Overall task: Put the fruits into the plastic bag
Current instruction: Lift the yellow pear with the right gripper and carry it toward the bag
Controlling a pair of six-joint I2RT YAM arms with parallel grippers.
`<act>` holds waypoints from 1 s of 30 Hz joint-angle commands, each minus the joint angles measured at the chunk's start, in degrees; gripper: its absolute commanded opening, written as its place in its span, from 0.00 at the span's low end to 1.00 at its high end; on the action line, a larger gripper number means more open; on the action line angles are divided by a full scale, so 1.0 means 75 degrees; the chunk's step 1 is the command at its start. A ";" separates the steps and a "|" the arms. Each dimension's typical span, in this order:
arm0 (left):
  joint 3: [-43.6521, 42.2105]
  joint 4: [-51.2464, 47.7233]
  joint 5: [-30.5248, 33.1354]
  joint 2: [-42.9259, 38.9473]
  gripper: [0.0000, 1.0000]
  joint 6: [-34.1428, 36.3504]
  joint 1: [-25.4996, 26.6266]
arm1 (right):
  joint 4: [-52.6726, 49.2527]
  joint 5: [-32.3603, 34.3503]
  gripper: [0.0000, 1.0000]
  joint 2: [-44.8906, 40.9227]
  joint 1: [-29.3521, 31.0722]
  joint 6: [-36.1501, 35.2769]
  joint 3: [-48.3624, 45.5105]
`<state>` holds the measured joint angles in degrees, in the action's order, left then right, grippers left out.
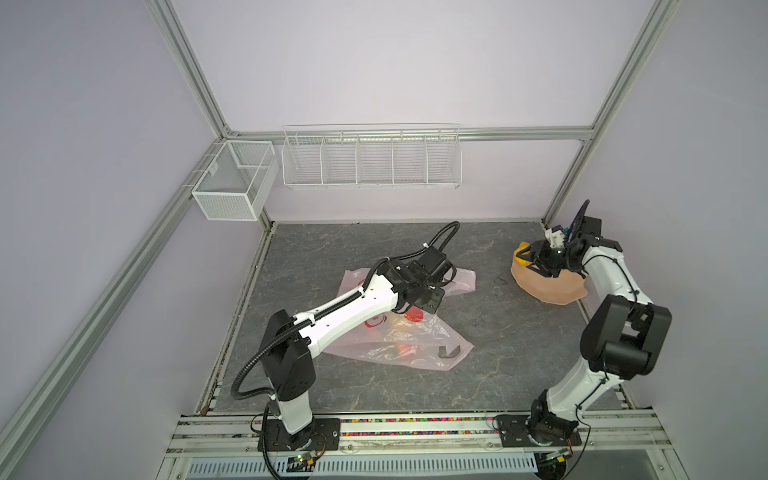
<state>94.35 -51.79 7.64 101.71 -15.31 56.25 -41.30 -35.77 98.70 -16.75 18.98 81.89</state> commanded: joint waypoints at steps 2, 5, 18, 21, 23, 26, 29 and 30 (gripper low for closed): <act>0.0326 -0.0126 0.0036 0.0156 0.00 0.0165 -0.0035 | 0.0703 -0.1129 0.34 -0.0970 0.0067 0.0465 -0.1037; 0.0381 -0.0146 0.0026 0.0188 0.00 0.0216 -0.0047 | 0.0949 -0.1489 0.33 -0.1583 0.0106 0.0718 -0.1854; 0.0427 -0.0101 -0.0090 0.0249 0.00 0.0254 -0.0040 | 0.1687 -0.2036 0.32 -0.4066 0.0730 0.1784 -0.4962; 0.0418 -0.0102 -0.0131 0.0249 0.00 0.0231 -0.0045 | 0.1973 -0.2067 0.30 -0.4393 0.0934 0.2094 -0.5468; 0.0417 -0.0093 -0.0148 0.0249 0.00 0.0214 -0.0046 | 0.2195 -0.2118 0.29 -0.4546 0.1057 0.2282 -0.5767; 0.0417 -0.0090 -0.0179 0.0237 0.00 0.0195 -0.0041 | 0.2577 -0.2145 0.29 -0.4758 0.1161 0.2627 -0.6198; 0.0417 -0.0079 -0.0197 0.0240 0.00 0.0190 -0.0034 | 0.3071 -0.2190 0.29 -0.4807 0.1335 0.2961 -0.6489; 0.0417 -0.0078 -0.0198 0.0243 0.00 0.0190 -0.0029 | 0.3244 -0.2156 0.29 -0.4773 0.1415 0.3053 -0.6563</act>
<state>95.37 -51.99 6.96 102.61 -14.26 56.25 -22.70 -50.74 63.44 -7.38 38.35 34.35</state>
